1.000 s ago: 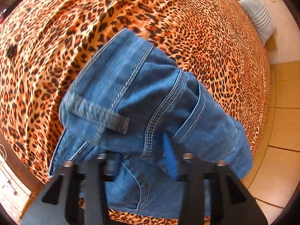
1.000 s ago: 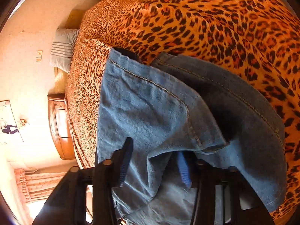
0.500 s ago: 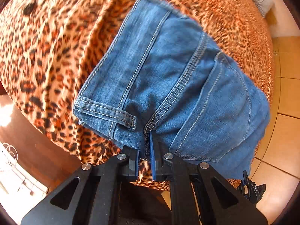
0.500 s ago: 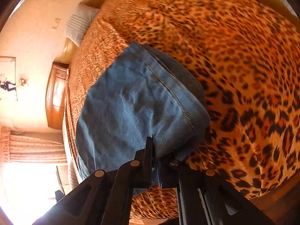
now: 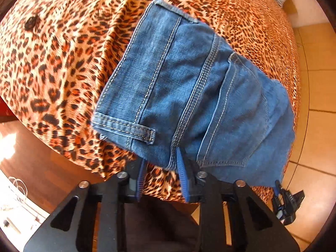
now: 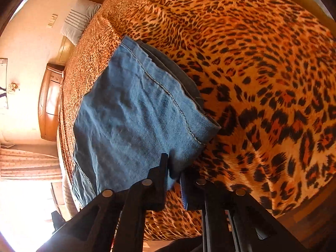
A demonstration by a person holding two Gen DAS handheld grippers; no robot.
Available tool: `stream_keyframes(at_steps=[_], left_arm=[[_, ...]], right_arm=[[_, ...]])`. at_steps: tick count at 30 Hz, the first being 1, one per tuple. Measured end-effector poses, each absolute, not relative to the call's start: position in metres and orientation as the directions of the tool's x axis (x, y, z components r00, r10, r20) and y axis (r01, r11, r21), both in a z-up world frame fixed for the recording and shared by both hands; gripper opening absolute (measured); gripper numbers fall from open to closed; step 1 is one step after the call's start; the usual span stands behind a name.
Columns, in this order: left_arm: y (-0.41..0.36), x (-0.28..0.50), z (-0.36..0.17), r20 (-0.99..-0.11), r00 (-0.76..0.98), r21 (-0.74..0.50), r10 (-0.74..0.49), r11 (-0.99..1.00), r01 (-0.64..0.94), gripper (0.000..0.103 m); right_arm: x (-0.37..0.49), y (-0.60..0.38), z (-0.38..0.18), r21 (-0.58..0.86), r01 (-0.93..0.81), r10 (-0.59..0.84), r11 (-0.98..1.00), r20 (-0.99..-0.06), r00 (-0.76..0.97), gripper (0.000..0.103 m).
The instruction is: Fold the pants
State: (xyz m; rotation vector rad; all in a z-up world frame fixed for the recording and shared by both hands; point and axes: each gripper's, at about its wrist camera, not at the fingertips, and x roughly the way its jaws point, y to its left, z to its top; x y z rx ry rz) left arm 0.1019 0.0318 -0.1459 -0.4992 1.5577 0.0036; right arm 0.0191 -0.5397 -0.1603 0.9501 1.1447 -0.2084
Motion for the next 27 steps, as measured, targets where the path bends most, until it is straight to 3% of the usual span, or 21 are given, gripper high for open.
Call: stream_keyframes(at_steps=[3, 5, 7, 13, 17, 24, 26, 27], left_arm=[[0.05, 0.091, -0.115, -0.948, 0.091, -0.317, -0.304, 0.919, -0.233, 0.028], [0.065, 0.1, -0.1, -0.947, 0.142, -0.316, -0.289, 0.919, -0.237, 0.033], [0.079, 0.12, -0.098, -0.948, 0.187, -0.3, -0.256, 0.915, -0.27, 0.056], [0.085, 0.199, -0.133, -0.94, 0.142, -0.34, -0.31, 0.872, -0.353, 0.057], [0.081, 0.217, -0.158, -0.931, 0.064, -0.357, -0.36, 0.855, -0.376, 0.057], [0.069, 0.222, -0.174, -0.923, 0.002, -0.362, -0.385, 0.867, -0.342, 0.06], [0.064, 0.22, -0.173, -0.93, -0.003, -0.348, -0.368, 0.882, -0.317, 0.06], [0.061, 0.219, -0.171, -0.938, -0.004, -0.329, -0.346, 0.895, -0.3, 0.059]], right_arm=[[0.008, -0.557, -0.124, 0.448, 0.6, 0.18, 0.662, -0.873, 0.454, 0.035], [0.008, -0.564, -0.099, 0.383, 0.595, 0.085, 0.707, -0.881, 0.466, 0.036], [0.031, -0.56, -0.085, 0.381, 0.54, 0.087, 0.75, -0.867, 0.491, 0.038], [0.143, -0.475, -0.086, 0.462, 0.25, 0.312, 0.851, -0.827, 0.467, 0.046], [0.221, -0.403, -0.095, 0.428, 0.064, 0.373, 0.901, -0.842, 0.39, 0.05], [0.298, -0.313, -0.124, 0.28, -0.195, 0.316, 0.94, -0.929, 0.191, 0.067], [0.306, -0.293, -0.142, 0.162, -0.281, 0.205, 0.946, -0.97, 0.132, 0.066], [0.306, -0.287, -0.149, 0.134, -0.331, 0.177, 0.934, -0.979, 0.102, 0.053]])
